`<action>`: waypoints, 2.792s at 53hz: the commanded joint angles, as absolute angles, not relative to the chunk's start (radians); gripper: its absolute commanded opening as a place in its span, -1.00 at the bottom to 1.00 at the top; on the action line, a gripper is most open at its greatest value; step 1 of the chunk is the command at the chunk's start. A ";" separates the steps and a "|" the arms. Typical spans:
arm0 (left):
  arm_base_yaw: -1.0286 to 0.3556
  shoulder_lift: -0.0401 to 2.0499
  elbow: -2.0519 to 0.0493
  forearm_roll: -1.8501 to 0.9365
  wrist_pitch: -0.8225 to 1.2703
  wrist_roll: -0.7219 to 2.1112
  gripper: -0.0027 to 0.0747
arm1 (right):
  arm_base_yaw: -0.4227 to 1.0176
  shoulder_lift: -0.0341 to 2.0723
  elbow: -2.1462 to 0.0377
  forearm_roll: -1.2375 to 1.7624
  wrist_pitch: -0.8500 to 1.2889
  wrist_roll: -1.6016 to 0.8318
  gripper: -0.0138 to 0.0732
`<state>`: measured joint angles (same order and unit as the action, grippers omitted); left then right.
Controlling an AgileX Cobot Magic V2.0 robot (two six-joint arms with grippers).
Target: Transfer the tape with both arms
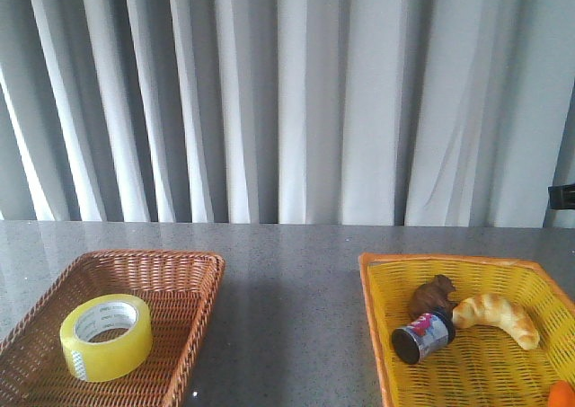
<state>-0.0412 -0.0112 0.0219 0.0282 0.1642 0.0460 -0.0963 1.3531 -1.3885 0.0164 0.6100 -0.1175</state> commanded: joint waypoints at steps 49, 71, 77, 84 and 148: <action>-0.039 -0.028 -0.002 0.014 0.103 0.043 -0.95 | -0.100 1.320 -1.415 0.015 0.549 -0.125 -0.70; -0.039 -0.028 -0.002 0.014 0.103 0.043 -0.95 | -0.100 1.323 -1.407 0.015 0.552 -0.125 -0.70; -0.039 -0.028 -0.002 0.014 0.103 0.043 -0.95 | -0.100 1.325 -1.407 0.014 0.563 -0.132 -0.70; -0.039 -0.028 -0.002 0.014 0.103 0.043 -0.95 | -0.094 1.309 -1.407 0.027 0.563 -0.132 -0.70; -0.039 -0.028 -0.002 0.014 0.103 0.043 -0.95 | -0.088 0.066 -0.088 0.009 -0.027 0.014 -0.70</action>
<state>-0.0412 -0.0112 0.0228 0.0250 0.1782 0.0477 -0.0887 0.0923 -0.1060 0.0197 0.0750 0.0164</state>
